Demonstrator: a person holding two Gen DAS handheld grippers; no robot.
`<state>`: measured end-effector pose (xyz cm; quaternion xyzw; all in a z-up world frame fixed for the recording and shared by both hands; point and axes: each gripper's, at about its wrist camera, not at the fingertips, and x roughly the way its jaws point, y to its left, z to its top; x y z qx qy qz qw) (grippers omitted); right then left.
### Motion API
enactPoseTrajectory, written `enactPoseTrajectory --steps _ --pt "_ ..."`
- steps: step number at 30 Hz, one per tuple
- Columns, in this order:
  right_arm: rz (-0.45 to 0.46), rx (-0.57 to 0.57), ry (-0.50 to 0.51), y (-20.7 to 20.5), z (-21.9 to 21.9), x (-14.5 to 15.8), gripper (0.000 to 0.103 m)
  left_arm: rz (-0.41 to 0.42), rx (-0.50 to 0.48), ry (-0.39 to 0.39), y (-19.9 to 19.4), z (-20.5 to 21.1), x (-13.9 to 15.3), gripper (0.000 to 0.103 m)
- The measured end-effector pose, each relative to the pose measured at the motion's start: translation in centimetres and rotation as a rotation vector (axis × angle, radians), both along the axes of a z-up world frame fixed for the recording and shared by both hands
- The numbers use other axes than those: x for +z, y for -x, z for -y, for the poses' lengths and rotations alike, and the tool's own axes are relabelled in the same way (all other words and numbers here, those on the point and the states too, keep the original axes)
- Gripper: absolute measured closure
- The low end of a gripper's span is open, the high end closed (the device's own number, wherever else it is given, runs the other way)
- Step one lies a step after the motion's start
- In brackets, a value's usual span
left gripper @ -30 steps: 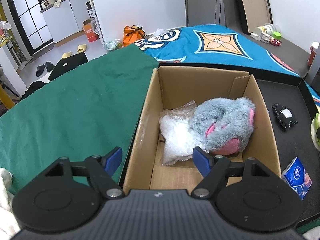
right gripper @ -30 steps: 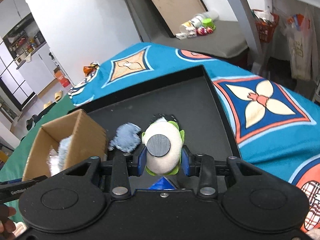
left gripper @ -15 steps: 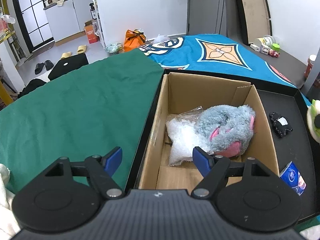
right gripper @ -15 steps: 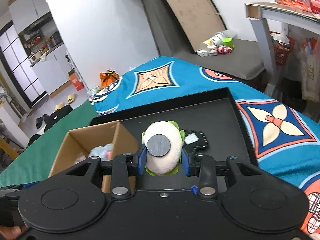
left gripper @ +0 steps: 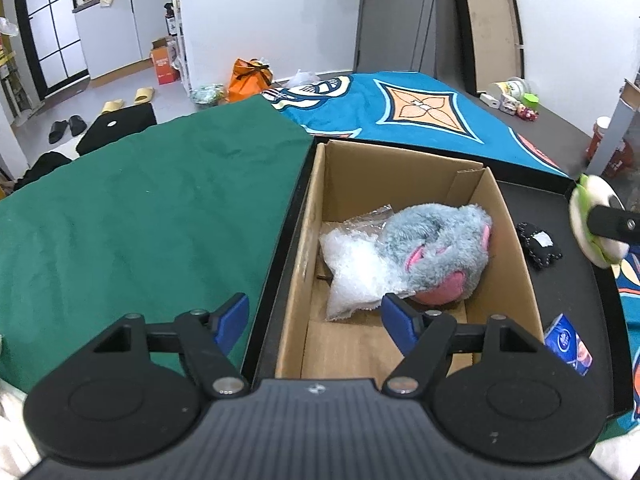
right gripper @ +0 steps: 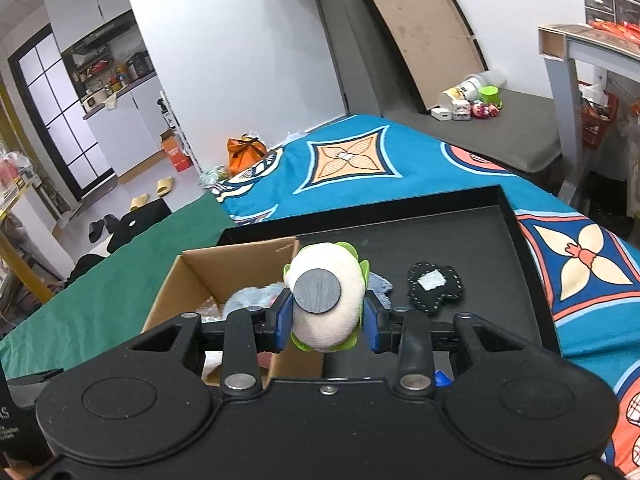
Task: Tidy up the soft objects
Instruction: 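Lift the round plush toward the cardboard box with the right tool, then lower the round plush into the box and open the right tool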
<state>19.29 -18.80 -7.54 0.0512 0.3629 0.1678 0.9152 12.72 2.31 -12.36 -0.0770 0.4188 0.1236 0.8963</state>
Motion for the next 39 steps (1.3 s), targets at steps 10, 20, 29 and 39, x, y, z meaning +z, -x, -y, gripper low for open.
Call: enactPoseTrajectory --steps 10,20,29,39 --pt "0.004 0.043 -0.002 0.8 -2.5 0.6 0.067 0.009 0.005 0.099 0.8 -1.6 -0.6 0.053" --pt "-0.012 0.101 -0.012 1.9 -5.5 0.7 0.067 0.005 0.018 0.166 1.8 -3.1 -1.3 0.078" --pt "-0.021 0.161 -0.016 2.9 -7.9 0.6 0.067 0.024 0.012 0.209 2.3 -3.9 -1.6 0.091" --pt "-0.047 0.213 -0.069 3.2 -9.3 -0.1 0.053 0.024 0.011 0.210 2.5 -4.1 -1.7 0.091"
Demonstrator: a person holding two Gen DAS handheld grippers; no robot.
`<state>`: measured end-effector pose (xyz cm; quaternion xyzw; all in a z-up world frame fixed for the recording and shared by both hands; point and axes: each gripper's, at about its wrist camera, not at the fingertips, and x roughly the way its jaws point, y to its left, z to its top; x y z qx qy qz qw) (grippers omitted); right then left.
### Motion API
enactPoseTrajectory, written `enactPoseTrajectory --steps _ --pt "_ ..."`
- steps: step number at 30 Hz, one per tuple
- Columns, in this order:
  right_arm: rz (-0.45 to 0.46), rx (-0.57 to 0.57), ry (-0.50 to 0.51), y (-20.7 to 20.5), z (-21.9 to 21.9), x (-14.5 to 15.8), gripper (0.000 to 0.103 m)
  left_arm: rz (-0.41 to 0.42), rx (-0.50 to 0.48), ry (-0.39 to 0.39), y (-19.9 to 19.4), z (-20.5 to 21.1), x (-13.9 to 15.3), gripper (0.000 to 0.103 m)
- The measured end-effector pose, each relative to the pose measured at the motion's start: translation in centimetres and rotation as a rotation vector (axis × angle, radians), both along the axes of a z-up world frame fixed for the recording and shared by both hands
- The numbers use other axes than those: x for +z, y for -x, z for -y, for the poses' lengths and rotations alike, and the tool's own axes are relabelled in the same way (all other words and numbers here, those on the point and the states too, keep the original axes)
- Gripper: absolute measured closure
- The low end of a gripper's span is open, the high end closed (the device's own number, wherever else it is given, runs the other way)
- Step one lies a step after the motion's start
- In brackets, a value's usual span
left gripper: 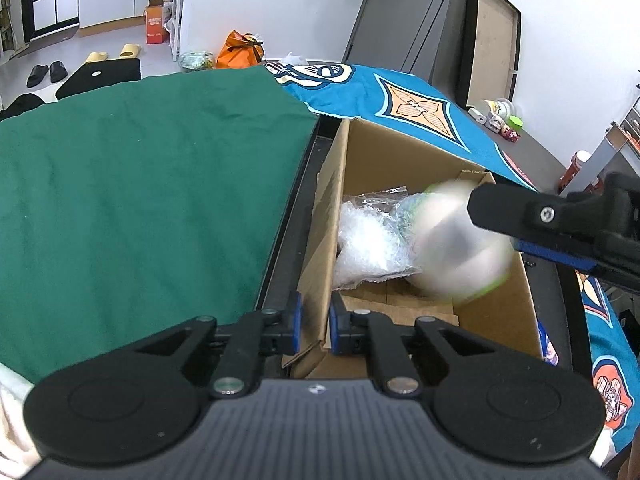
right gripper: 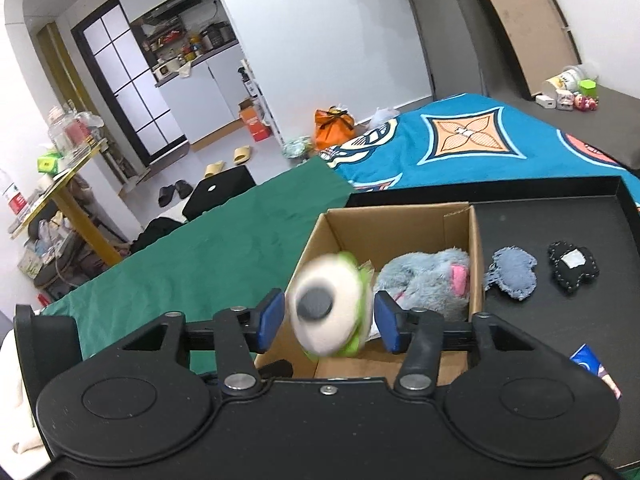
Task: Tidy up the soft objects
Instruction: 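Lower the round plush into the box and open the right tool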
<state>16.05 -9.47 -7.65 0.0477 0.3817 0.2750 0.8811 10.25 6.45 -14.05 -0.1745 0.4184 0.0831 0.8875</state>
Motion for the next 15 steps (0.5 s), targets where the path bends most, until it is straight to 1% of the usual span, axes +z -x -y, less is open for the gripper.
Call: enactPoseTrajectory --steps 6,11,13,15 --pt "-0.004 -0.039 0.011 -0.3 1.3 0.0 0.053 -0.007 0.013 -0.011 -0.2 0.3 0.1 0.091" --pt "0.011 -0.071 0.027 -0.4 2.9 0.1 0.053 -0.003 0.013 -0.050 -0.1 0.8 0.6 0.090" --pt "0.015 -0.082 0.038 -0.4 3.5 0.0 0.053 -0.002 0.012 -0.062 -0.2 0.9 0.9 0.088" --pt "0.014 -0.093 0.044 -0.5 4.1 -0.1 0.053 -0.004 0.011 -0.071 -0.2 1.1 1.0 0.087"
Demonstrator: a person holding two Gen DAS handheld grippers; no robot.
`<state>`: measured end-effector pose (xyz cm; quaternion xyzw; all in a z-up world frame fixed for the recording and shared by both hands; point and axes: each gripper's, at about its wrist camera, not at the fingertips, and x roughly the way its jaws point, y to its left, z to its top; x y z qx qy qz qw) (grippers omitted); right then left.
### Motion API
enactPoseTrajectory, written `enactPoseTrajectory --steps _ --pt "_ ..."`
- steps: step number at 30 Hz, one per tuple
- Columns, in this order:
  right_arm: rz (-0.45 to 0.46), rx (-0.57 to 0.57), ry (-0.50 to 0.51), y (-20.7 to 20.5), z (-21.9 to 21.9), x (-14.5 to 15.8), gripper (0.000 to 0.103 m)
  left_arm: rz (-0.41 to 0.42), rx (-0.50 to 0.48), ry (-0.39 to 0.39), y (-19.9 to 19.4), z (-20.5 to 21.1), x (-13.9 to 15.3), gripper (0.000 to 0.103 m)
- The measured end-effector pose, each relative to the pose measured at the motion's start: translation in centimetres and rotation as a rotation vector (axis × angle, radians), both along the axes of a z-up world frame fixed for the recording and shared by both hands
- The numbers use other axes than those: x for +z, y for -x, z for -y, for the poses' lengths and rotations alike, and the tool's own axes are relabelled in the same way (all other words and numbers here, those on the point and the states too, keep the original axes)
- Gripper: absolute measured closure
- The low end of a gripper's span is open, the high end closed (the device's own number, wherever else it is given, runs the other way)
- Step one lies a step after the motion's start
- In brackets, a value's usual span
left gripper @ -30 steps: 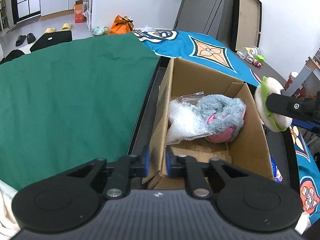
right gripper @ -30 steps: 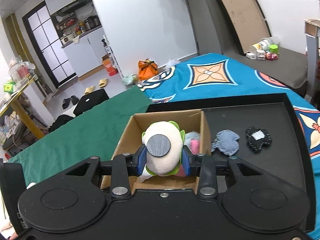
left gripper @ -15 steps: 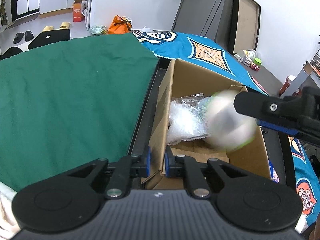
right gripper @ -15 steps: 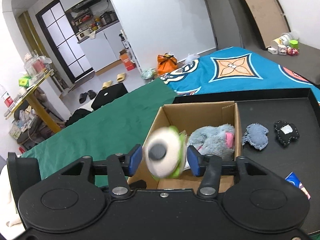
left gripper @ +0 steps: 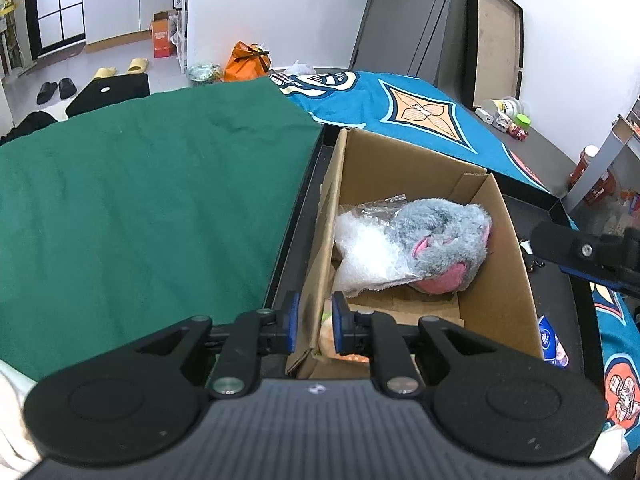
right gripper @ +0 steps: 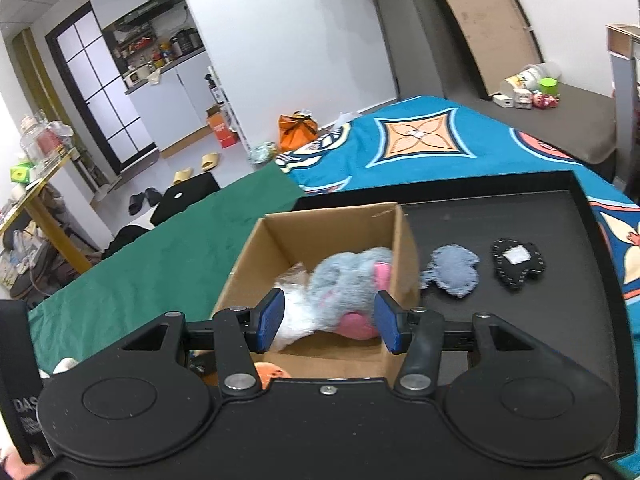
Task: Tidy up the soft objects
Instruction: 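Lower the round plush into the box and open the right tool, then reach the right tool to the blue Vinda tissue pack and grasp it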
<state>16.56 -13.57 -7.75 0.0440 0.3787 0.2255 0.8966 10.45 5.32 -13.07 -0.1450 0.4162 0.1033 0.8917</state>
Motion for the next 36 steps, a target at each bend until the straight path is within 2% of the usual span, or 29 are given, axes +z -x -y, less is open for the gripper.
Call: enactPoseTrajectory --steps 5,7,13,16,22,31,36 --pt "-0.002 -0.022 0.016 -0.1 1.4 -0.2 0.052 -0.022 -0.002 -0.019 -0.3 0.5 0.1 0.084" --pt "-0.002 -0.033 0.019 -0.1 2.1 -0.2 0.051 -0.026 -0.003 -0.035 -0.4 0.7 0.2 0.074" --pt "-0.034 -0.062 0.006 -0.5 3.9 -0.6 0.047 -0.034 -0.002 -0.063 -0.7 1.3 0.4 0.062" --pt "-0.021 -0.064 0.037 -0.4 4.5 -0.9 0.044 -0.044 -0.011 -0.077 -0.9 1.6 0.3 0.058" --pt "-0.049 -0.086 0.069 -0.7 6.3 -2.2 0.043 -0.069 -0.017 -0.110 -1.4 2.3 0.1 0.054" --pt "-0.100 -0.108 0.080 -1.2 8.3 -4.3 0.043 -0.087 -0.022 -0.151 -2.0 3.3 0.1 0.046" --pt "-0.140 -0.142 0.075 -1.9 9.7 -5.7 0.043 -0.102 -0.011 -0.173 -2.3 3.6 0.0 0.045"
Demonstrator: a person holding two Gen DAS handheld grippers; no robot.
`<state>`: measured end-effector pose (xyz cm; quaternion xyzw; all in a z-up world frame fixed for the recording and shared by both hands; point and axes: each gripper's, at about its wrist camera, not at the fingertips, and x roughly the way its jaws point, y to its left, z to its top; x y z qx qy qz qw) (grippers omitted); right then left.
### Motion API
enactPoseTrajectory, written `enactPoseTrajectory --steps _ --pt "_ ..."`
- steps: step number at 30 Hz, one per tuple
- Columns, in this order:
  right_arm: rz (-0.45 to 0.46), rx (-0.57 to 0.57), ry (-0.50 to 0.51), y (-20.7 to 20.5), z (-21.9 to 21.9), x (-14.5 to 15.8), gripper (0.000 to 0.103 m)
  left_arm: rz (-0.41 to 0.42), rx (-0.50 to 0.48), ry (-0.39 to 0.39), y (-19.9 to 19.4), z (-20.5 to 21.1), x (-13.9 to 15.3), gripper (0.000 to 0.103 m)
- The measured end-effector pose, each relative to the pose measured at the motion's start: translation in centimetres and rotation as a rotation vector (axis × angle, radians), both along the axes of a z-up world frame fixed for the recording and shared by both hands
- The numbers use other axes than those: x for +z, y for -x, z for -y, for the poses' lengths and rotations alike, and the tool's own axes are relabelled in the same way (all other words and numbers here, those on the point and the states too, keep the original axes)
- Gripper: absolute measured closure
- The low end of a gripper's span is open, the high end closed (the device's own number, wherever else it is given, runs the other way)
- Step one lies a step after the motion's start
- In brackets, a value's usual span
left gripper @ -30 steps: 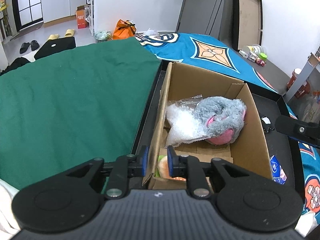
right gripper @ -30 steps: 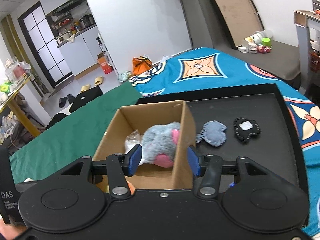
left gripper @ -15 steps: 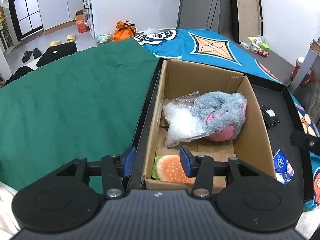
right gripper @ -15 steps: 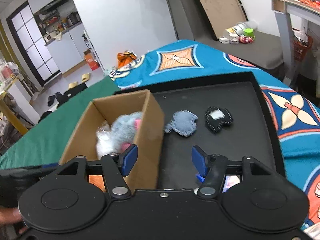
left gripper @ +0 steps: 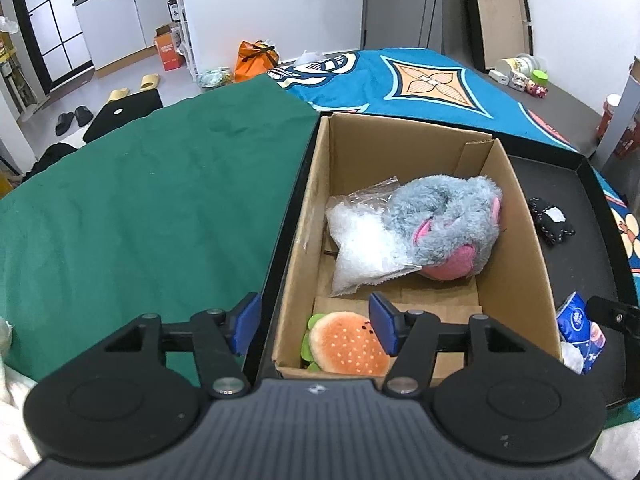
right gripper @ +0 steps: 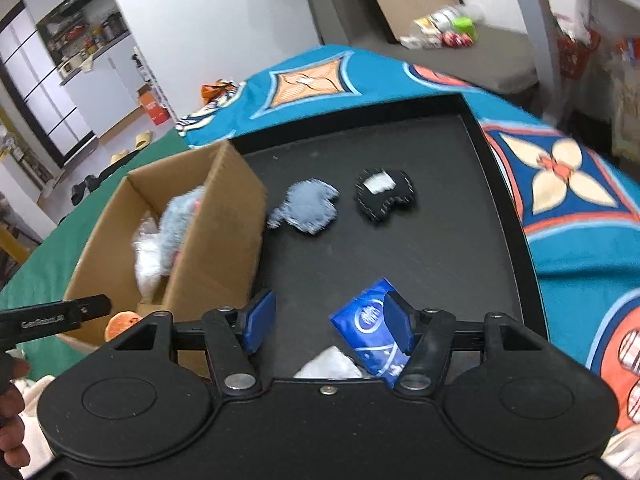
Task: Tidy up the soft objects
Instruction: 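Reach the right tool to the blue Vinda tissue pack and grasp it, then carry the tissue pack over the cardboard box with the right tool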
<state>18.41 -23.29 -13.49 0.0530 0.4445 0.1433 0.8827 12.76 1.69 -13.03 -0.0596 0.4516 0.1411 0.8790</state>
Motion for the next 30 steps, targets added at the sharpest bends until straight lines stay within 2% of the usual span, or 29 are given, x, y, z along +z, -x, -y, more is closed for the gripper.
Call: enactPoseTrajectory --steps 9,14,21,24,27,30 --pt "-0.046 -0.040 0.021 -0.5 2.1 -2.6 0.043 -0.018 0.006 -0.034 -0.5 0.7 -0.2 0.044" --pt "-0.049 -0.036 0.044 -0.6 2.5 -3.4 0.032 -0.022 0.019 -0.054 -0.9 1.0 -0.2 0.044" --pt "-0.082 -0.015 0.076 -1.4 2.4 -4.7 0.029 -0.044 0.026 -0.069 -1.5 1.5 -0.5 0.044" --pt "-0.079 -0.005 0.099 -1.6 2.1 -5.0 0.023 -0.058 0.025 -0.075 -1.9 1.7 -0.8 0.044" --pt "-0.062 0.001 0.103 -1.7 2.1 -5.0 0.023 -0.066 0.021 -0.082 -2.2 2.0 -0.9 0.043" --pt "-0.060 -0.003 0.093 -1.9 2.4 -4.9 0.030 -0.070 0.016 -0.098 -2.4 2.4 -0.9 0.041"
